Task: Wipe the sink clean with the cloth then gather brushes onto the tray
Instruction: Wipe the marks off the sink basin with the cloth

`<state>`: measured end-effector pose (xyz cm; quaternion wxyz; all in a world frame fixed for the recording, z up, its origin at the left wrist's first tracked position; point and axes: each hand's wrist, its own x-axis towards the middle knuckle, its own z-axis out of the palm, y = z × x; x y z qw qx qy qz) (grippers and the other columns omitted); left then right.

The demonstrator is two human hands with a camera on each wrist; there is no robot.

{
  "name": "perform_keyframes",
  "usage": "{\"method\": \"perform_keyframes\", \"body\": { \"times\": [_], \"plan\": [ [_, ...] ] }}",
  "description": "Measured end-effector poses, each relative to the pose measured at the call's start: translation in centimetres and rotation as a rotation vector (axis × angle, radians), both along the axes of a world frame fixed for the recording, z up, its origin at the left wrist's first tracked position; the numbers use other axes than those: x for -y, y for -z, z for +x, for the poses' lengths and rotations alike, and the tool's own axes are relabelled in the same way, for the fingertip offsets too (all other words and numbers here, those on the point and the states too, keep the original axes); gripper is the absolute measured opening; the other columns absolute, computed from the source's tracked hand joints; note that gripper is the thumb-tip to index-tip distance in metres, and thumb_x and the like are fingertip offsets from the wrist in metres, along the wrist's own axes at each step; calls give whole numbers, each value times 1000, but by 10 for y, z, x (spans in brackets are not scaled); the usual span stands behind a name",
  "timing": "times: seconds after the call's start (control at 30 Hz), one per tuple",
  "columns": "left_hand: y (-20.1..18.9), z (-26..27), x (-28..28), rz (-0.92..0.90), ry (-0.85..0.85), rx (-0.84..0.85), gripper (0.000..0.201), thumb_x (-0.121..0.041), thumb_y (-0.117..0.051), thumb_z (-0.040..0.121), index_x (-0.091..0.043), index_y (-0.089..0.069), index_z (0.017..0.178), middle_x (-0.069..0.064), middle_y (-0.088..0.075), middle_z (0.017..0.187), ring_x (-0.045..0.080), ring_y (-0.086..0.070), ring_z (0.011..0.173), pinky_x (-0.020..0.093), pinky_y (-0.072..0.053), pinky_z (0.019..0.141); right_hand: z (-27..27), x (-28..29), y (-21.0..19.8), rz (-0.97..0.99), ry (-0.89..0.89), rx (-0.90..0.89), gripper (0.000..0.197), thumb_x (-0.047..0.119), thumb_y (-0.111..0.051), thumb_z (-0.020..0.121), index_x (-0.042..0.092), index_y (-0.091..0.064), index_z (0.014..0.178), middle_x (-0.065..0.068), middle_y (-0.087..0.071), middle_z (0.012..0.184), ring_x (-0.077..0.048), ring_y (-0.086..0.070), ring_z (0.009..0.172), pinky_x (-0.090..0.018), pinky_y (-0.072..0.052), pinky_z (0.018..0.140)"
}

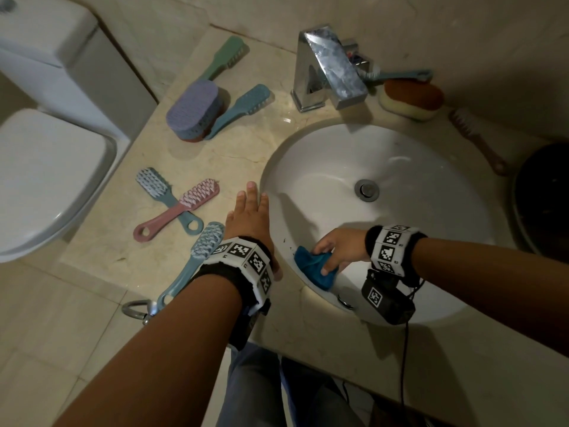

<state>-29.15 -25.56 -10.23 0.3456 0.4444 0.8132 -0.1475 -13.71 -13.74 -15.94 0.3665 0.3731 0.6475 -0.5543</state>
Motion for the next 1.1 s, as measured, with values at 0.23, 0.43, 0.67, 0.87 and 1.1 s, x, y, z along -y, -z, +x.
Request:
{"method": "perform_keyframes", "body": {
  "times": [0.23, 0.43, 0.67, 0.87, 1.1],
  "plan": [
    [0, 0, 0, -7, 5, -3, 147, -41, -90, 52, -12, 17, 148, 10, 30, 153, 28, 17, 145, 41, -10, 121, 24, -20, -4, 143, -163, 116, 52, 6, -70, 81, 15, -53, 129, -12, -53, 128, -30, -63, 104, -31, -58, 78],
    [1, 0, -1, -12, 14, -12, 148, -43, -90, 51, -11, 17, 148, 11, 30, 153, 29, 17, 145, 41, -10, 121, 37, -1, -2, 27, -172, 131, 62, -1, -67, 82, 11, -44, 138, -10, -39, 145, -29, -53, 120, -35, -52, 93],
    [1, 0, -1, -10, 11, -13, 148, -42, -90, 50, -11, 16, 148, 11, 30, 153, 29, 17, 145, 41, -10, 121, 11, 1, -6, 0, -173, 114, 71, -11, -65, 77, 13, -43, 140, -8, -39, 146, -27, -52, 120, -36, -49, 98],
    [1, 0, 0, 0, 7, -11, 149, -42, -91, 49, -11, 15, 149, 10, 30, 153, 29, 17, 145, 42, -11, 121, -4, 3, -15, -120, -183, 201, 67, -12, -65, 79, 3, -39, 139, -21, -51, 134, -30, -60, 110, -36, -50, 98],
    [1, 1, -1, -5, 1, -19, 147, -42, -90, 50, -11, 15, 149, 10, 30, 153, 28, 16, 145, 41, -10, 121, -7, 13, -13, -112, 36, 133, 58, 1, -70, 80, -4, -45, 132, -17, -57, 124, -22, -62, 97, -21, -57, 78]
  ]
}}
